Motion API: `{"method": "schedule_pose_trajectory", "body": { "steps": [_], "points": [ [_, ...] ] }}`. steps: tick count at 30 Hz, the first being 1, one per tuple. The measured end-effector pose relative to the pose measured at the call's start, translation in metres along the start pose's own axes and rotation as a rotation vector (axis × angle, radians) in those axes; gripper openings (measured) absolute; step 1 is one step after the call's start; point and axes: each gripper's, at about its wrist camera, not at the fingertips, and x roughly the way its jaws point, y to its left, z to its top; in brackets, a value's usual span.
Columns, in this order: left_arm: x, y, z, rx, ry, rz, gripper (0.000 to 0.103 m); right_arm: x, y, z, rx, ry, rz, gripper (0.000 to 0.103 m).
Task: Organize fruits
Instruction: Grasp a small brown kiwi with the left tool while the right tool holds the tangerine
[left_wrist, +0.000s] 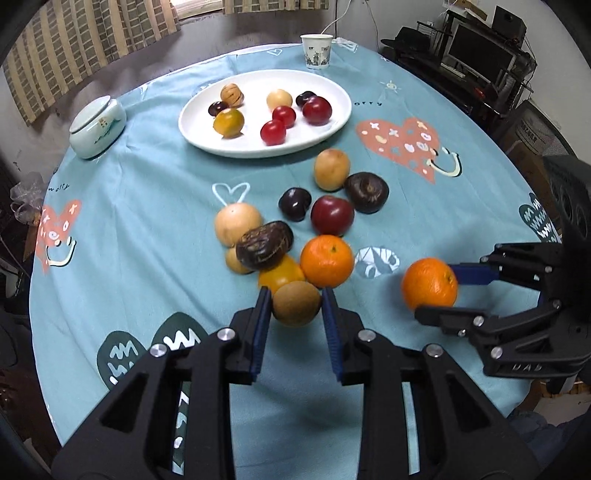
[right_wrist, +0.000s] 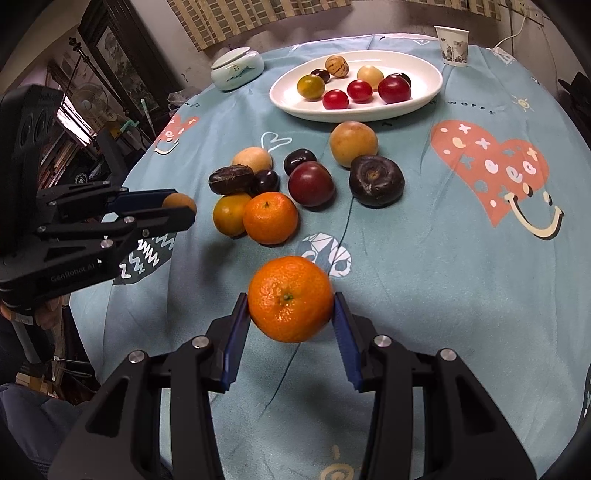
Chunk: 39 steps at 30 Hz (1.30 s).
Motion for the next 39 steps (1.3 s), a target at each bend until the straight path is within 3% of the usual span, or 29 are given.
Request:
{"method": "schedule_pose_trajectory", "body": {
  "steps": [14, 22, 28, 31, 35, 36, 38, 39],
  "points": [
    [-0.006, 0.004, 0.031, 0.008, -0.048, -0.005, 0.028, -0.006, -0.007, 0.012, 0.020, -0.025, 0.014, 0.045],
    [-0.028, 0.058, 0.048, -0.128, -0.144, -0.100, 0.028, -0.019, -0.022, 0.037, 0.038, -0.087, 0.009, 0.045],
    [-0.014, 0.061, 0.035, -0.096, -0.095, -0.124, 0.033, -0.014, -0.030, 0.047, 0.040, -0.079, 0.016, 0.045],
    [-0.003, 0.055, 0.031, -0.097, -0.062, -0.146, 0.025, -0.010, -0.032, 0.048, 0.047, -0.068, 0.018, 0.045],
    [0.001, 0.055, 0.040, -0.092, -0.072, -0.159, 0.025, -0.009, -0.032, 0.054, 0.034, -0.062, 0.024, 0.045],
    [0.000, 0.059, 0.041, -0.092, -0.075, -0.147, 0.028, -0.010, -0.031, 0.054, 0.029, -0.063, 0.027, 0.045],
    [-0.006, 0.075, 0.035, -0.108, -0.092, -0.104, 0.064, -0.013, -0.029, 0.054, 0.012, -0.073, 0.021, 0.045],
    [-0.007, 0.084, 0.031, -0.115, -0.097, -0.076, 0.065, -0.013, -0.030, 0.054, 0.018, -0.074, 0.022, 0.045]
  ]
}}
